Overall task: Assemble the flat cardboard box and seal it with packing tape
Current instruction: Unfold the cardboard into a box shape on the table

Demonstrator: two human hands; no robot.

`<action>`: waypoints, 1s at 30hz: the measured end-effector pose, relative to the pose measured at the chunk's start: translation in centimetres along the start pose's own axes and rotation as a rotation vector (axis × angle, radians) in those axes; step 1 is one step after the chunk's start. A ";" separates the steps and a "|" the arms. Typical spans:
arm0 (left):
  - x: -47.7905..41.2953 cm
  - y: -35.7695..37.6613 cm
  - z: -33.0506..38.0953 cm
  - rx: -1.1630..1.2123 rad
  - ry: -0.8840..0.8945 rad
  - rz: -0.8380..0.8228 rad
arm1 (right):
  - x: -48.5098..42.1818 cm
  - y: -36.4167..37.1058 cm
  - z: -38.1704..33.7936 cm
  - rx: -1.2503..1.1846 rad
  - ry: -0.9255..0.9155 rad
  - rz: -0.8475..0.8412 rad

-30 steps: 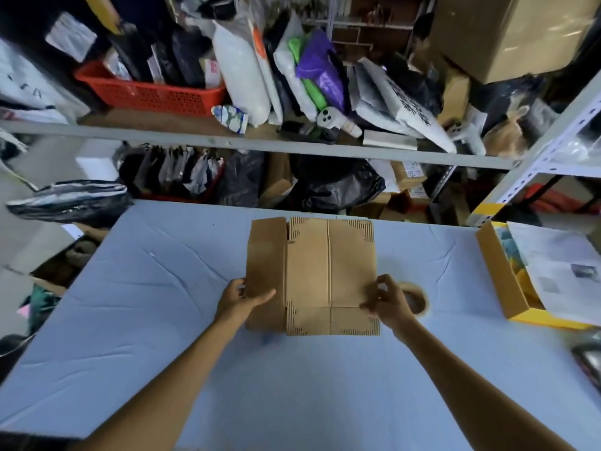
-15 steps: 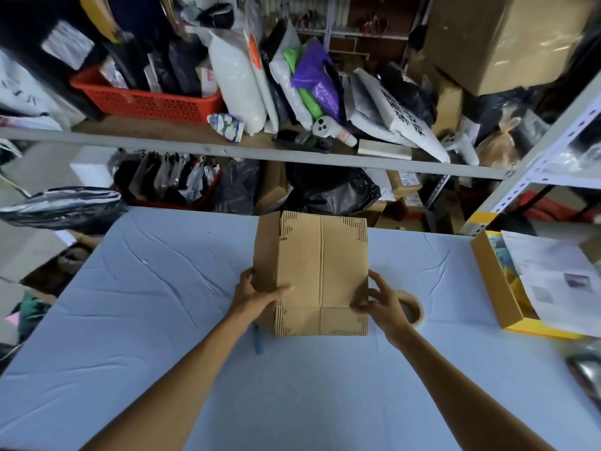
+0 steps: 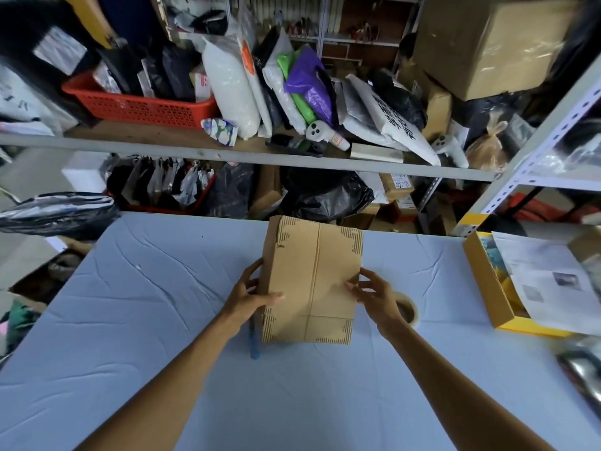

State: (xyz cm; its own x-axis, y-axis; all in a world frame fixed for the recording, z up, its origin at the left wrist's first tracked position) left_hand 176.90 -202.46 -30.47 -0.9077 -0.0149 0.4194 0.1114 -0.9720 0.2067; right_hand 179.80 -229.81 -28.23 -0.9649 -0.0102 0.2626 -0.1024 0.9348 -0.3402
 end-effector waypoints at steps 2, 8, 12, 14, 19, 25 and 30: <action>0.0 0.2 -0.1 -0.041 -0.003 -0.033 | -0.1 -0.1 0.2 0.010 0.018 0.036; -0.3 1.0 -0.8 -0.059 -0.011 -0.083 | -0.3 -0.7 1.4 0.031 0.060 0.108; -0.4 1.3 -1.2 -0.138 0.022 -0.082 | -0.3 -1.6 1.5 0.098 0.063 0.163; -0.3 1.5 -1.3 -0.212 0.039 -0.085 | -0.1 -2.0 1.3 0.180 0.053 0.186; -0.5 1.8 -0.2 -0.285 0.099 -0.041 | -0.1 -2.6 0.5 0.274 -0.008 0.161; -0.8 3.0 0.8 -0.257 0.147 -0.054 | -0.4 -1.6 -0.4 0.302 -0.066 0.029; -0.7 1.9 0.7 -0.254 0.183 0.036 | -0.5 -1.7 0.5 0.194 0.039 0.064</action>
State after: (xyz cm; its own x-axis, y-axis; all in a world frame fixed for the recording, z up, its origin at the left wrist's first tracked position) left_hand 178.04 -204.15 -29.76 -0.9653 -0.0701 0.2516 0.0614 -0.9972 -0.0422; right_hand 180.35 -231.56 -28.23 -0.9612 0.0642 0.2682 -0.0896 0.8470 -0.5240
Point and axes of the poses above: each hand's wrist, its own x-axis away from the middle knuckle, its own y-axis out of the palm, z = x × y, the point moved 9 cm from there along -x, towards the middle knuckle, and after that the axes turned 14 degrees about x, right-handed, at the moved point
